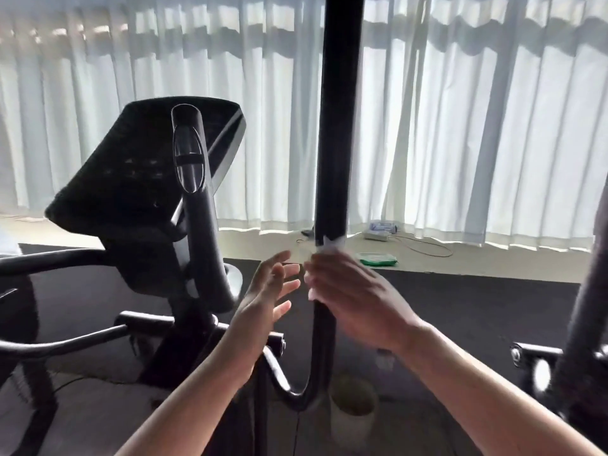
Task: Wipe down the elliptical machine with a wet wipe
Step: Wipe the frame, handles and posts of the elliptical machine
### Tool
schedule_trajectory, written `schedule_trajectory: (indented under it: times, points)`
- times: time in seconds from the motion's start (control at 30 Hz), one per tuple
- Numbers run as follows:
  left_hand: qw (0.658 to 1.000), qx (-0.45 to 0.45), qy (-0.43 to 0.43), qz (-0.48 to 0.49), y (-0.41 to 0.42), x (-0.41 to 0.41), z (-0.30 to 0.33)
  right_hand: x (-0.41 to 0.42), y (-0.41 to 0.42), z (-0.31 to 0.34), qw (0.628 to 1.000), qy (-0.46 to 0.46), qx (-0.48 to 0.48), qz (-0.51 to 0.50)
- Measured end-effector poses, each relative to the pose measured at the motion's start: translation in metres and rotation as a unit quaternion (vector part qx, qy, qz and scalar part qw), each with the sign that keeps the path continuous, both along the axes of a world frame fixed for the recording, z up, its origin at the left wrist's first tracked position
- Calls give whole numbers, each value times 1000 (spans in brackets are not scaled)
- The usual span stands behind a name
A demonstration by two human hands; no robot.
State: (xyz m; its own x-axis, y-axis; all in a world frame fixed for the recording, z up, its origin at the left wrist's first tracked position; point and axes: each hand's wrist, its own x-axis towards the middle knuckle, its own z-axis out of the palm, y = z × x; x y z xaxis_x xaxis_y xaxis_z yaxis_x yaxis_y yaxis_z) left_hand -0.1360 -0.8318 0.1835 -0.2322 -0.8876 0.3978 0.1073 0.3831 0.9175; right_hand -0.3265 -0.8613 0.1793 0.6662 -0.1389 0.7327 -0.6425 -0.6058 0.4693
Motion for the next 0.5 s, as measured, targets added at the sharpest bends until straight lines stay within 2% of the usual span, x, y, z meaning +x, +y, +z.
schedule_trajectory:
  times: [0.1,0.27,0.4,0.5]
  points:
    - [999,48,-4,-13,-3,-3,-22,-11,-7,25,1000,9,-17,1]
    - [994,110,4,-28,-5,-5,-51,-15,-5,-57,998,-34,58,12]
    - [991,137,-1,3,1,-2,-73,-14,7,-125,993,45,108,7]
    - [988,153,-15,26,12,5,-92,-14,16,-120,992,78,99,2]
